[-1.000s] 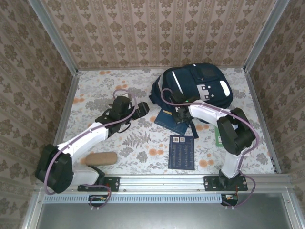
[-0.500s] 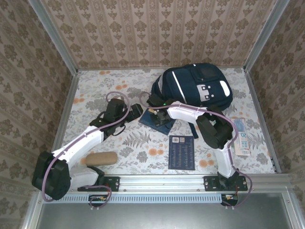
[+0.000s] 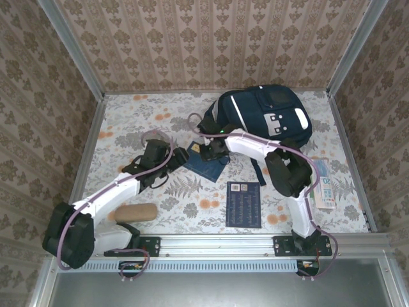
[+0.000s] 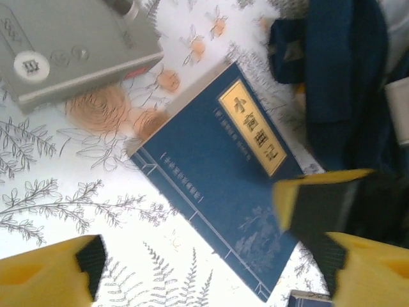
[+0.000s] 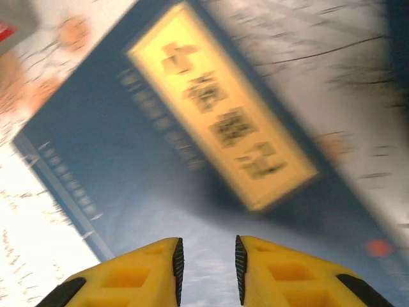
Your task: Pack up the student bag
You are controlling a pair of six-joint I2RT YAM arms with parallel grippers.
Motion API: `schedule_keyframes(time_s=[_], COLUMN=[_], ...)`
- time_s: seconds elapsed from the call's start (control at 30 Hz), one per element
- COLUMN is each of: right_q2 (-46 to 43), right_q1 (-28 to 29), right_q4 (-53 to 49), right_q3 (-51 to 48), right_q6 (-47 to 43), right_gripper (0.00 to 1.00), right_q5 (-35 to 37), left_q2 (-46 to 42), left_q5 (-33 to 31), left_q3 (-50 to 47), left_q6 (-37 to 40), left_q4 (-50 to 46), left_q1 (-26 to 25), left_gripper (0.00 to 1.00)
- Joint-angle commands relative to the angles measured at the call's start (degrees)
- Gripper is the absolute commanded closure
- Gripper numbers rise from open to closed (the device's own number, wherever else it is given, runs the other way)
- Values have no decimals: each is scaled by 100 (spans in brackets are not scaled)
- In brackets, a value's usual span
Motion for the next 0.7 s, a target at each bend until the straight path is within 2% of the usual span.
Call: schedule_keyframes(time_s=[0.0,0.13,0.3,0.47,0.67], right_q2=[-244,-91,39,-224,-685], right_q1=[-343,-476,-425,-43,430], right_q4=[-110,-137,-19,113,208], right_q3=[-190,-206,-457,-840,-1107], right_q6=[-269,-360,-102,227,609], right_gripper=[68,67,72,73,73], right_q5=[-47,-62,-321,-473,-676], left_q2=[213,445,444,300,314], left_q5=[231,227,-214,-459,-143], left_q3=[-183,-230,-277,-381,-473], left_q6=[-565,-647,-561,-293,-171], left_q4=[148,354,465,512,583], left_q1=[-95,-235,-351,-321,-63], left_gripper=[19,20,10,7,8])
